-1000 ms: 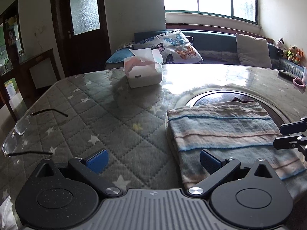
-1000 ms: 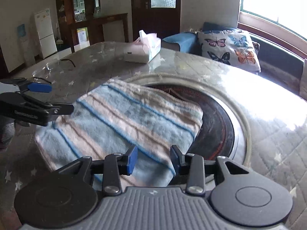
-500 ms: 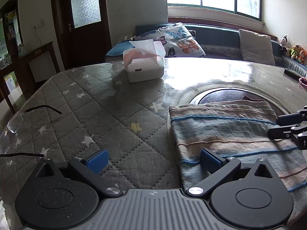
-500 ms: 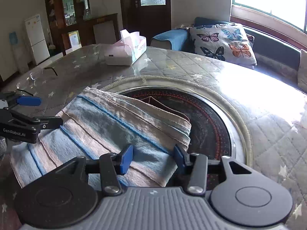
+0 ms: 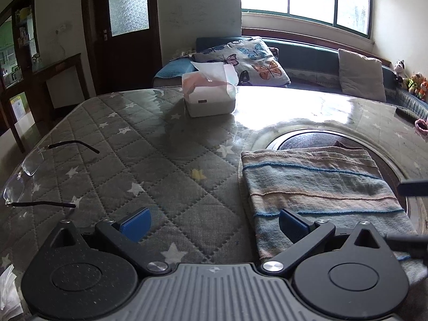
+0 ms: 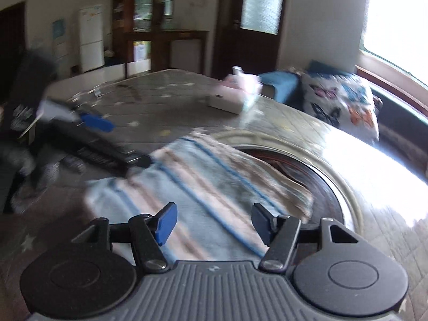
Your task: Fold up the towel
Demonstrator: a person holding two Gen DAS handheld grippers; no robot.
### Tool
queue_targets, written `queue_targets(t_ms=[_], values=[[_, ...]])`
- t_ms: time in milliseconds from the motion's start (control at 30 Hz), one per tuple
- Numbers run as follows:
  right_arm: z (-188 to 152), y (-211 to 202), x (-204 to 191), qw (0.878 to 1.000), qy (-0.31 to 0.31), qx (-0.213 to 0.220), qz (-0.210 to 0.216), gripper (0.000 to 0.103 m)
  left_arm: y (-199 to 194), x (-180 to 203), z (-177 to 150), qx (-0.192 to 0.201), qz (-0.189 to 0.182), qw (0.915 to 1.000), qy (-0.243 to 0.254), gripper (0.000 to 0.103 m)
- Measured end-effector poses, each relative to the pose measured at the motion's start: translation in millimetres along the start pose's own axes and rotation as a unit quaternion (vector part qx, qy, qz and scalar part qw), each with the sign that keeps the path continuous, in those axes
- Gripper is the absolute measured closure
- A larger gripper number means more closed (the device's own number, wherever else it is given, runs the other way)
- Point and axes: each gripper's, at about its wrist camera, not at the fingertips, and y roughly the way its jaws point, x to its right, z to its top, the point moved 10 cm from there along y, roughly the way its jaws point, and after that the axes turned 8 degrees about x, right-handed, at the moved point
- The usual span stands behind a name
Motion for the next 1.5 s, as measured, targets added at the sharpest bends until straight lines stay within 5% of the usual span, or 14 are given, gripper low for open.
queue_targets(t_ms=[300,667,1000,1167,1367,1500], values=[[3.8,-0.6,-76.8,0.993,-0.109,0.008,0.047,0.035,-16.6,-18.4,4.4,0.009,0.008,0.9995,-0.028,0.0],[-5.7,18.9,-129.7,0.977,-0.208,-0.002,0.043,0.038,-21.4,-22.8,-3.3,-0.006,-0.009,0.9975,-0.07,0.0],[-13.4,21.4,-149.5,0.962,-0.273,0.009,0.015,0.086,-20.2,-11.3,-7.0,-0.037,-0.061,0.9871,-0.143,0.0],[-0.6,8.4,-141.0,0.971,-0.235,0.032,0.014,0.093,-17.7,-5.0,-11.3,-0.062,-0.093,0.9732,-0.201,0.0],[13.3,-9.7,-125.8,0.981,-0.185,0.055,0.014,0.095,-15.1,11.8,-11.9,-0.091,-0.155,0.943,-0.28,0.001],[15.5,-25.0,-119.9,0.983,-0.173,0.066,0.014,0.095,-12.3,25.9,-13.6,-0.108,-0.189,0.9247,-0.312,0.011]])
